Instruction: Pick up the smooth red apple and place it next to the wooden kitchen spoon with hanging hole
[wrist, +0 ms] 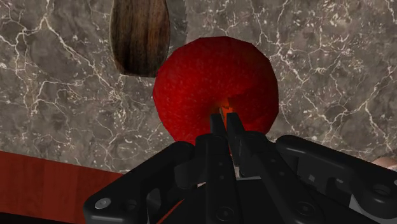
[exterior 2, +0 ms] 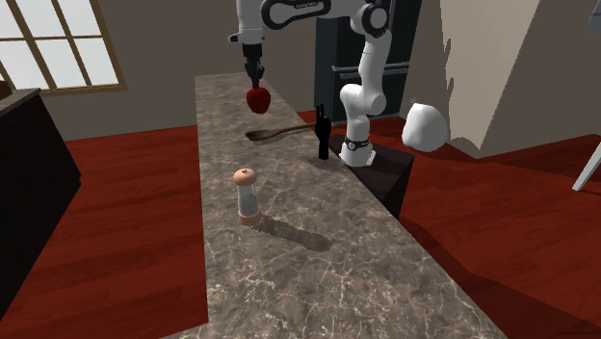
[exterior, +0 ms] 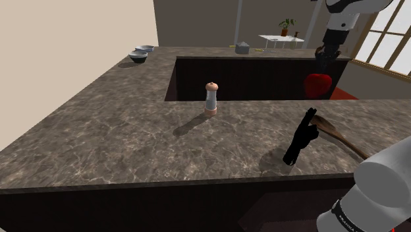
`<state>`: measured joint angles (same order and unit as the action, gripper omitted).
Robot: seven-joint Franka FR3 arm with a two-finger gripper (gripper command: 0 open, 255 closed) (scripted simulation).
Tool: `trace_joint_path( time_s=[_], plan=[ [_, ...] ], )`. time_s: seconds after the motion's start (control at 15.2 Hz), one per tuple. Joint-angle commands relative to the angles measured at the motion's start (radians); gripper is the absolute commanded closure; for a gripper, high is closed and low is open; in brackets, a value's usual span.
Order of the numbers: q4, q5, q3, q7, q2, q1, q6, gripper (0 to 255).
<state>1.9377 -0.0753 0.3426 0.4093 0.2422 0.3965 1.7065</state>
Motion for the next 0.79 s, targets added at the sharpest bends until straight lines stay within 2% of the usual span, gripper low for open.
trace_joint_path(
  time_s=[0.0, 0.4, 0.73],
  plan=[
    [-0.01, -0.006, 0.034, 0.055, -0.006, 0.02, -0.002, 255],
    [-0.091, 0.006, 0.136, 0.217, -0.081, 0.074, -0.007, 255],
    [-0.193, 0.047, 0.222, 0.363, -0.18, 0.125, -0.018, 255]
  ],
)
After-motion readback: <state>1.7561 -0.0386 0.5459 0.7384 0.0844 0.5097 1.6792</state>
